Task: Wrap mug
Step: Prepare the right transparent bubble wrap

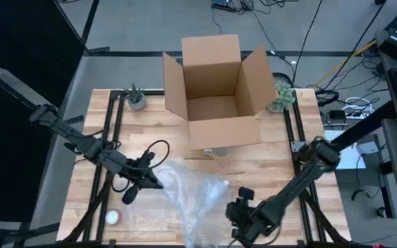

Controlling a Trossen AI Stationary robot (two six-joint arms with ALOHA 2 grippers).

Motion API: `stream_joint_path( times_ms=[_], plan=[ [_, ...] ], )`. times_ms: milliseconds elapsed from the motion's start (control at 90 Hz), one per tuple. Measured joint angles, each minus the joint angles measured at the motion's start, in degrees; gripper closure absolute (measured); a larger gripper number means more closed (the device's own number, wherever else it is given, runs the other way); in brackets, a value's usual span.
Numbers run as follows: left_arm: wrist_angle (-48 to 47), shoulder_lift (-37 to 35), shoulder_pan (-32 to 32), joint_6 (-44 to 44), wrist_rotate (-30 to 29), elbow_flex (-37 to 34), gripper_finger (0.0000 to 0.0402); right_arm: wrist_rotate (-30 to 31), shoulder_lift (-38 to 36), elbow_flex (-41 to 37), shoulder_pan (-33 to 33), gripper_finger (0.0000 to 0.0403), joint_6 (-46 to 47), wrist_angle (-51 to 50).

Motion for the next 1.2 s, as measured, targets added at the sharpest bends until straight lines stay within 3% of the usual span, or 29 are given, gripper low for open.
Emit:
stream_joint_path(
  times_ms=[167, 489, 633, 733, 900, 1011, 1078, 1200],
  plan=[
    [0.02, 0.0, -0.01, 0.0, -0.4, 0.0, 0.0401, -13.89, 4.55, 0.38, 1.14, 0.025, 5.43, -4.79],
    [-6.41, 0.52, -0.66, -5.22, -2.53, 0.0, 0.0401, -26.0, 0.46, -0.19, 5.18, 0.025, 14.35, -30.3],
    [-13.53, 0.56, -0.66, -11.52, -2.91, 0.0, 0.0401, -29.2, -1.96, -0.16, 6.86, 0.025, 13.24, -34.62],
    [-18.25, 0.56, -0.79, -15.39, -2.99, 0.0, 0.0401, -25.4, -5.06, -0.07, 6.49, 0.025, 16.81, -35.89],
    [-12.89, 0.54, -0.76, -13.49, -4.45, 0.0, 0.0401, -6.7, -7.93, -0.05, 4.94, 0.025, 20.12, -30.61],
    [-14.03, 0.56, -0.69, -12.34, -5.43, 0.0, 0.0402, 2.55, -7.18, -0.15, 4.09, 0.025, 19.88, -25.89],
    [-16.05, 0.56, -0.45, -14.29, -5.45, 0.0, 0.04, 3.91, -6.35, -0.96, 3.54, 0.025, 18.34, -21.63],
    [-23.81, 0.56, -0.33, -18.83, -5.43, 0.0, 0.0376, 0.3, -4.26, -4.35, 3.12, 0.025, 15.35, -12.3]
  ],
)
